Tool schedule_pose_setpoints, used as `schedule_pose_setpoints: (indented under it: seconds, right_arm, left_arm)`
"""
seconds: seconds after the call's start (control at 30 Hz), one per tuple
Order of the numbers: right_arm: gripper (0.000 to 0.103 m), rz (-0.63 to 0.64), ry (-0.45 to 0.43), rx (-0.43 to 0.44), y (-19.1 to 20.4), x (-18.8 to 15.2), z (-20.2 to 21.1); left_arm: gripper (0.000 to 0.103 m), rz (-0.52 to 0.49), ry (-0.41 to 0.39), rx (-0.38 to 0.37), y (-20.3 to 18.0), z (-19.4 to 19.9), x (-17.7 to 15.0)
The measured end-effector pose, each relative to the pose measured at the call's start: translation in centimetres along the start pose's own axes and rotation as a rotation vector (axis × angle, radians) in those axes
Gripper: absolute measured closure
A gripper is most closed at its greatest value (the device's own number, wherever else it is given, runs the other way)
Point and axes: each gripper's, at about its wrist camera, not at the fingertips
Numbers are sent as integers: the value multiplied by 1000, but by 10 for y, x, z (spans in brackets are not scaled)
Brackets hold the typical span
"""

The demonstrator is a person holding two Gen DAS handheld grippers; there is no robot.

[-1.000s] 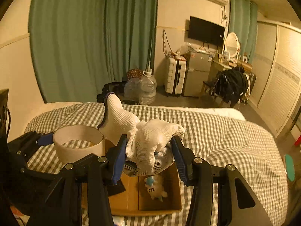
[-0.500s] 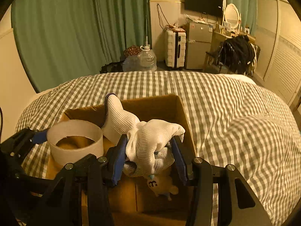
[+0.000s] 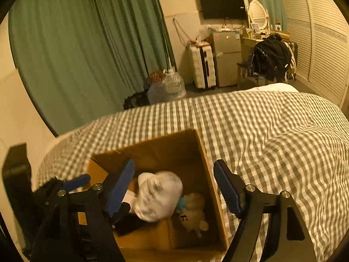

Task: Organize objects
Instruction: 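Carry the tape roll and sock over the box and release both, then grasp the white tube with the right gripper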

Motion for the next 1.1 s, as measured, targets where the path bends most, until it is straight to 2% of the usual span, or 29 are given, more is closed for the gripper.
schedule_pose_setpoints:
  seconds: [0.17, 0.3, 0.53, 0.7, 0.87, 1.0, 1.1]
  right_arm:
    - [26, 27, -54, 2, 11, -3, 56]
    - [26, 102, -74, -8, 32, -11, 102]
    - [26, 214, -125, 3, 74, -20, 177]
    - [26, 264, -126, 24, 97, -41, 210]
    - [26, 290, -62, 39, 103, -81, 200]
    - [26, 325, 61, 54, 103, -129, 160]
    - [26, 338, 185, 58, 95, -164, 123]
  left_arm:
    - [4, 16, -86, -23, 0, 72, -4]
    - [3, 27, -140, 0, -1, 123, -11]
    - [3, 38, -150, 66, 5, 183, -31]
    - [3, 69, -149, 90, 16, 204, -67]
    - [3, 102, -105, 121, 23, 187, -112]
    - [3, 102, -46, 119, 22, 156, -142]
    - [3, 88, 21, 80, 15, 129, -165]
Point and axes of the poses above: each gripper's, at about its wrist camera, not at the fingertips, and z roughly against the way its jaws point, y to its left, x to its top
